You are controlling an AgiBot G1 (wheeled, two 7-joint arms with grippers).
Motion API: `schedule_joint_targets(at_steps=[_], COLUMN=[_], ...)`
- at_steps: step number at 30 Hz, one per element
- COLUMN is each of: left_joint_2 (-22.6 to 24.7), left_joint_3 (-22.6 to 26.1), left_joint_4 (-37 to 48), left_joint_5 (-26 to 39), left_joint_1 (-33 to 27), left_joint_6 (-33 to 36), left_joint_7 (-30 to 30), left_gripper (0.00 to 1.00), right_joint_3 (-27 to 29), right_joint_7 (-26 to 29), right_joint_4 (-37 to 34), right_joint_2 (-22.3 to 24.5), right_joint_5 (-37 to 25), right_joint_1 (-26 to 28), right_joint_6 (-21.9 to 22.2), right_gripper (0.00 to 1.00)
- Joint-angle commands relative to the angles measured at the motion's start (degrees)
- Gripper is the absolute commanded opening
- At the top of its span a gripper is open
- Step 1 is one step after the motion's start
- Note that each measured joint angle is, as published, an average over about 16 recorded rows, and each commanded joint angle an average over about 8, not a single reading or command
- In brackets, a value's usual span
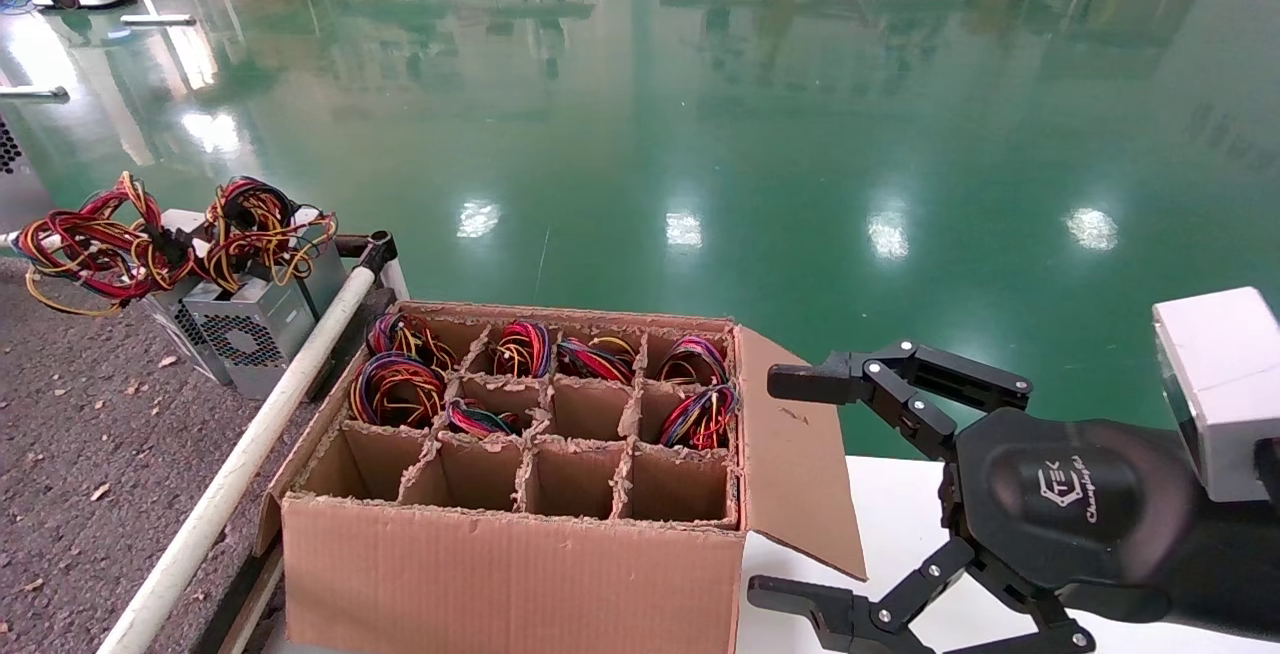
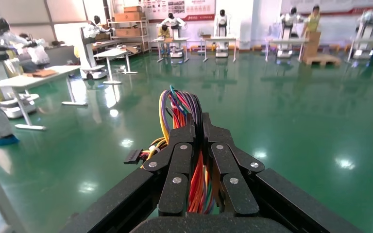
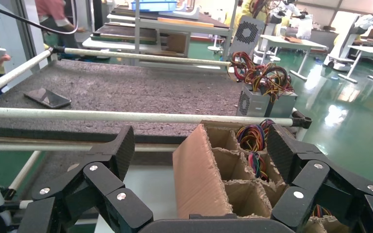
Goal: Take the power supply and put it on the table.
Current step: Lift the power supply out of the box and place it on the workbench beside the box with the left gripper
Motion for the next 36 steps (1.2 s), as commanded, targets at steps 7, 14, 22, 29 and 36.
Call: schedule_joint_targets(at_steps=[7,14,22,29,36], left_joint_2=[-1.6,-2.1,-2.4,-2.6,-2.7], left_joint_3=[0.0,-0.4,-0.3,-0.3,-0.6], left_joint_4=[-0.1,0.3,-0.3,-1.6,-1.5], left_joint_5=[0.0,-0.5,-0.4,-0.5,-0.8], left_joint_1=[1.6,2.7,3.8,4.8,5.2], left_joint_6=[2.8,3.8,4.0,4.1,4.3], left_joint_7=[2.4,3.4,5.7,9.8,10.8], left_gripper=[0.0,0.0,0.0,0.0,0.08], right_joint_3=[0.0,0.0,0.0,0.0,0.0], right_joint_7=[0.0,0.0,0.0,0.0,0.0], right_joint_4=[0.0,0.0,0.0,0.0,0.0], right_joint_2=[0.0,0.0,0.0,0.0,0.0], right_joint_5=[0.0,0.0,0.0,0.0,0.0], right_joint_1=[0.0,0.0,0.0,0.0,0.0], right_joint_6=[0.0,0.0,0.0,0.0,0.0], right_gripper=[1.0,1.0,1.0,1.0,1.0])
